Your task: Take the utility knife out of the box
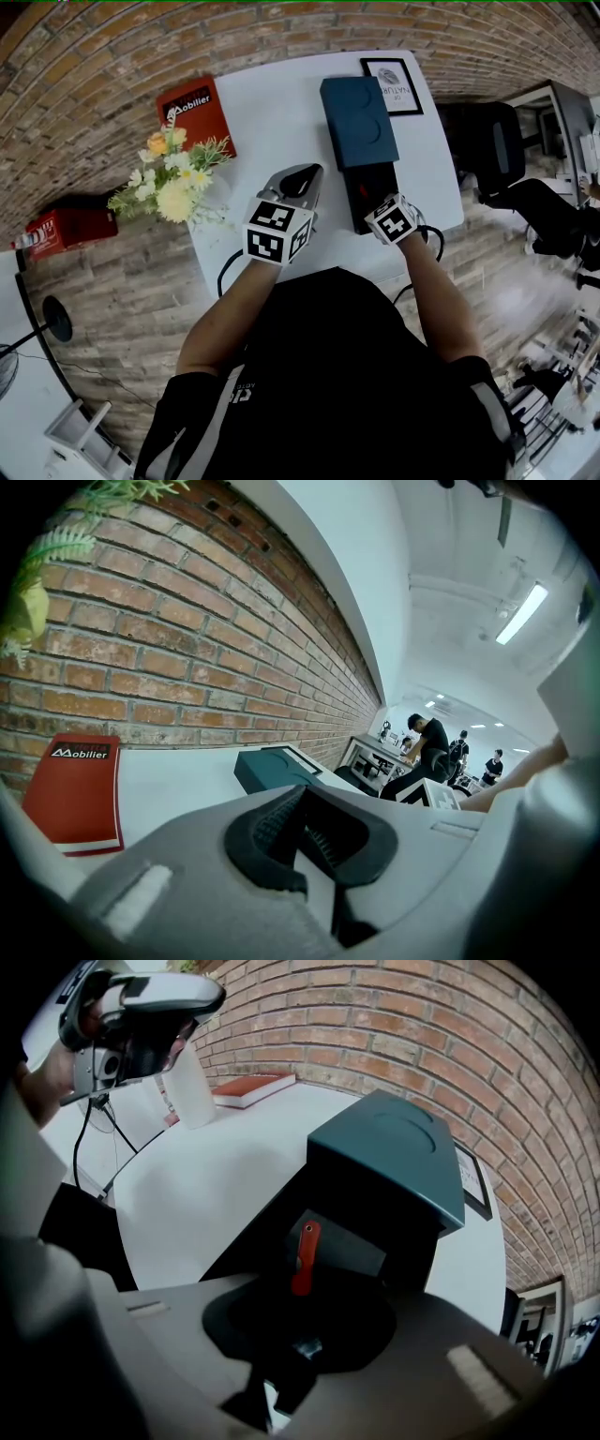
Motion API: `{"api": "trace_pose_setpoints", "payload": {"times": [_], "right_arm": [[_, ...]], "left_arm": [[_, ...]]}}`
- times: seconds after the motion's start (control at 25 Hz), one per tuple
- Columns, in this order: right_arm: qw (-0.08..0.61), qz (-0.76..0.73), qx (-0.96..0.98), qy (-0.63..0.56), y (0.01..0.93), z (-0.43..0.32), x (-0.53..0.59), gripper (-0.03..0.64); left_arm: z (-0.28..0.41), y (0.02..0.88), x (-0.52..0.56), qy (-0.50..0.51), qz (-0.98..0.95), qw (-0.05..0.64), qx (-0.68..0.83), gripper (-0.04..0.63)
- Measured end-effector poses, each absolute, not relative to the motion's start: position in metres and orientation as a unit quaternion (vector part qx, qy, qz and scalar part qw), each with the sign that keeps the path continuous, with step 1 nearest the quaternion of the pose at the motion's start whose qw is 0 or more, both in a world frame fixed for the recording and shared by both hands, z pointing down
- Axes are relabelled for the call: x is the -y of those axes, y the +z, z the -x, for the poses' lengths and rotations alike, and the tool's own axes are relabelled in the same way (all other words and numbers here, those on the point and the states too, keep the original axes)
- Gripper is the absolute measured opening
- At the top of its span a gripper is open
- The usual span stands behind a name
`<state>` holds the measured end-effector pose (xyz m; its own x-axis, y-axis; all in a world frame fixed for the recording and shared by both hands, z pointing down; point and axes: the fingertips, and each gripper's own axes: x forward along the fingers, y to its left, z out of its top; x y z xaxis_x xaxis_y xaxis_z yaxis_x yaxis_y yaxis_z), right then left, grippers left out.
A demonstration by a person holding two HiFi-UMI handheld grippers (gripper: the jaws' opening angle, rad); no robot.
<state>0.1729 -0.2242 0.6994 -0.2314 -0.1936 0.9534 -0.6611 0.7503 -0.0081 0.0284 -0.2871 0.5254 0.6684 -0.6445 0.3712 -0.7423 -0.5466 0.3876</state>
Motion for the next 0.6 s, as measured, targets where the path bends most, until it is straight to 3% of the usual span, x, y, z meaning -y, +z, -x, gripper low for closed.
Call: {"api": "trace_pose_setpoints", "payload": {"times": [0.6], "right_arm": [[0.465, -0.33, 0.797, 0.198, 0.638, -0.166, 0.242, 0.072]], "left_arm": [[-0.069, 0.528, 0.286, 0.102, -0.897, 0.271, 0.333, 0.009]]}}
